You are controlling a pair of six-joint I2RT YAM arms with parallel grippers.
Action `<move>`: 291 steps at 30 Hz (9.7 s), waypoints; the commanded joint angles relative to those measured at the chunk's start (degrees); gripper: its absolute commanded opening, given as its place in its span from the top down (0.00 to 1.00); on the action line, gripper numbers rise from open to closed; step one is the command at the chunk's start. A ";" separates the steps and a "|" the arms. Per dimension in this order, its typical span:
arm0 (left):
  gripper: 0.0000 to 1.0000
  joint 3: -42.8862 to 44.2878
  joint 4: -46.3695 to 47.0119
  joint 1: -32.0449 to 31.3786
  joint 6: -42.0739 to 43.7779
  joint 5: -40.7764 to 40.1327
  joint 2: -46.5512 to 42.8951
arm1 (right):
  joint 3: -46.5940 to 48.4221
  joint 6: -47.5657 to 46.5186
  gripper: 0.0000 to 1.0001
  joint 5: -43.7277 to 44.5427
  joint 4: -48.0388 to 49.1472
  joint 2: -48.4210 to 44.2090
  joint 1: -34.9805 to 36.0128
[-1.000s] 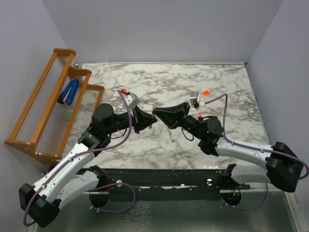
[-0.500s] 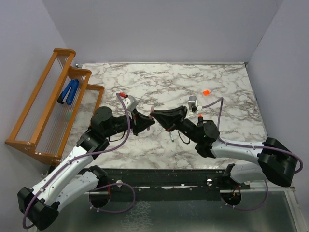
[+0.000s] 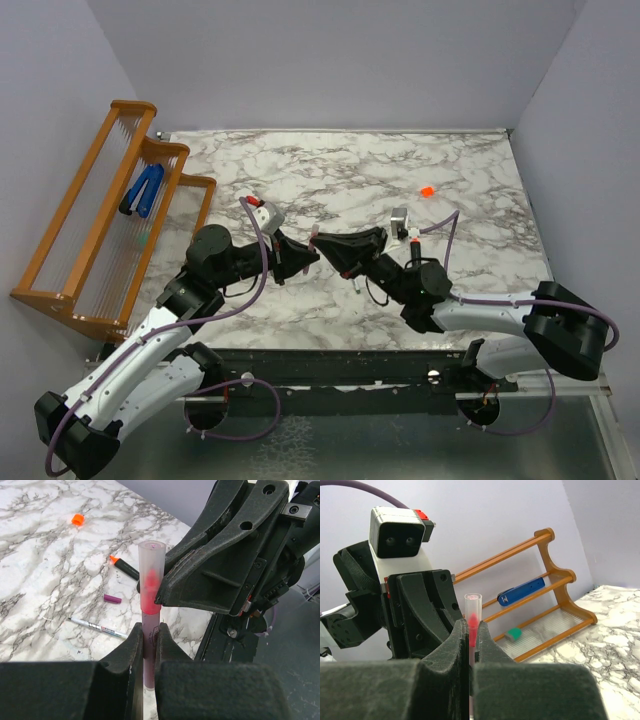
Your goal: Insert the pens into the pen caps
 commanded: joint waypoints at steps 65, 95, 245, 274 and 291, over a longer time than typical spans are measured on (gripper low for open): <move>1.00 2.39 -15.78 -1.37 21.67 11.00 -0.39 | 67.76 -19.83 0.26 11.08 -127.46 -0.73 7.39; 1.00 1.06 -13.92 -2.31 21.60 8.55 -3.36 | 70.02 -19.85 0.63 -19.55 -127.32 5.21 -5.50; 1.00 5.39 -15.42 -2.28 25.37 1.00 -5.27 | 62.67 -18.79 1.00 -30.01 -122.22 11.66 -3.71; 1.00 3.19 -2.89 -2.28 22.15 -0.80 -10.20 | 53.80 -14.29 1.00 -33.13 -113.24 13.17 0.65; 1.00 1.16 11.39 -2.27 17.97 -2.64 -12.93 | 51.59 -14.27 1.00 -32.56 -113.46 13.38 2.08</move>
